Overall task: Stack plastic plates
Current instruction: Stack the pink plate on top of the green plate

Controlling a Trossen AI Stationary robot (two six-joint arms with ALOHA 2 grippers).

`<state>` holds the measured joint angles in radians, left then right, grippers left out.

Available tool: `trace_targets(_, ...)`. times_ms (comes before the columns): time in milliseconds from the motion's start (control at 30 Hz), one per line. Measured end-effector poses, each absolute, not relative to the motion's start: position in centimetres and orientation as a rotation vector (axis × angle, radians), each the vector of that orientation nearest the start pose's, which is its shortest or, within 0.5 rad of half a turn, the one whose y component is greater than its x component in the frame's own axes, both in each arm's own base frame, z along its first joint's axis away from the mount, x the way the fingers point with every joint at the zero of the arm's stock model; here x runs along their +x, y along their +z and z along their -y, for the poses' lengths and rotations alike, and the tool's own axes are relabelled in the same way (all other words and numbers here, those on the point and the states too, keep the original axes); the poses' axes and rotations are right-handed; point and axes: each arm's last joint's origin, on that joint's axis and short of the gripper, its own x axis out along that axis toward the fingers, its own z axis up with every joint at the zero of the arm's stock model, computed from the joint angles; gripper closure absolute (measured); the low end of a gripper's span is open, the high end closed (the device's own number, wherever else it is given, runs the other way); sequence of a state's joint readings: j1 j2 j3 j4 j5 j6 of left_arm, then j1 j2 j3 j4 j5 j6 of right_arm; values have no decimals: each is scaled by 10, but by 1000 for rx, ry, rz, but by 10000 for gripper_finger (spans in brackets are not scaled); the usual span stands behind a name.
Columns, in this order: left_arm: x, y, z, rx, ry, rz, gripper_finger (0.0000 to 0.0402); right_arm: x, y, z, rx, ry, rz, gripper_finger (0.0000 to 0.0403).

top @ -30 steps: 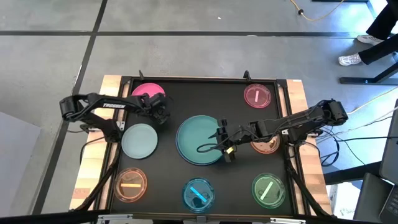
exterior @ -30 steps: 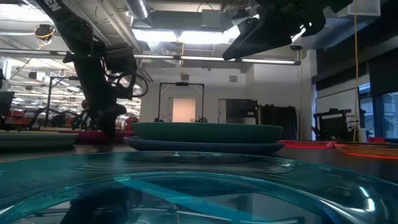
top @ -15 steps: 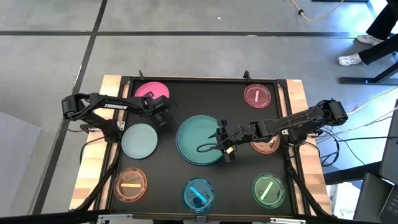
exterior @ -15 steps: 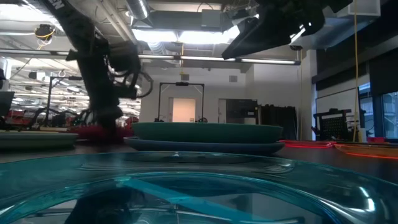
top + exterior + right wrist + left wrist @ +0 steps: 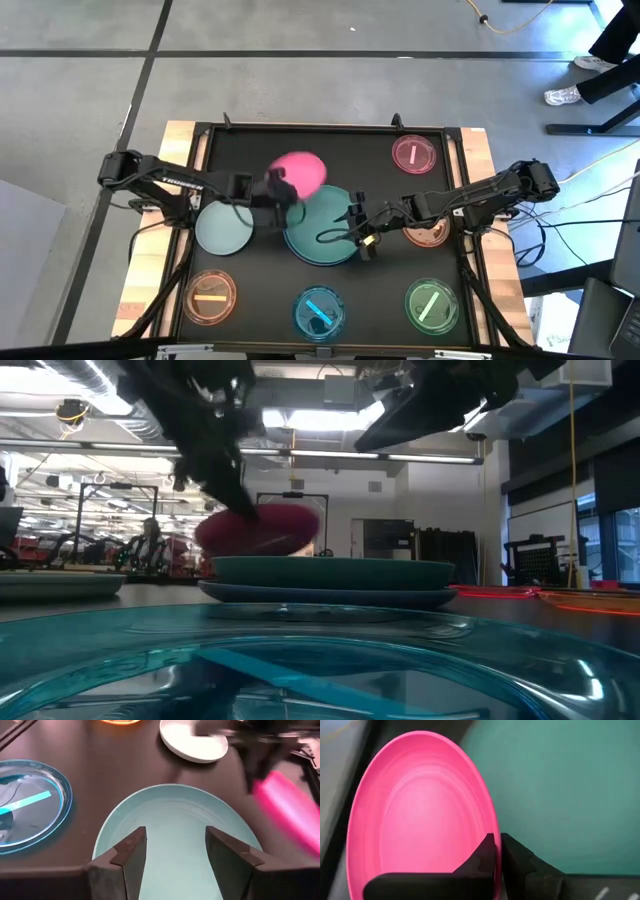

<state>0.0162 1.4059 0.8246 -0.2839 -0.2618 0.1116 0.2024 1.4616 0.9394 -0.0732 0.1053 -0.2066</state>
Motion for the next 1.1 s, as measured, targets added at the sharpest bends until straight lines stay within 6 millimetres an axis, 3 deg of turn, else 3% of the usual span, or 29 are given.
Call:
trace_targets(200,287,218,28,278,-219,-682,393,308,242,-60,-291,155,-576,210)
trace_targets(300,289,221,36,264,-304,-633,392,308,242,-60,-291,155,-576,210)
trace_targets(467,295,214,40,250,-262,-633,379,308,242,-60,-272,149,-577,210)
trace_targets(700,304,202,39,232,-233,-646,311,308,242,-60,-273,149,-578,210)
trace_targets(867,295,215,38,222,-150,-662,284,307,241,-60,-273,150,-584,210)
trace_targets(1000,282,232,38,178,-55,-730,284,307,241,-60,-274,150,-585,210)
trace_targets(1100,272,233,39,94,64,-793,284,307,241,-60,-271,149,-585,210)
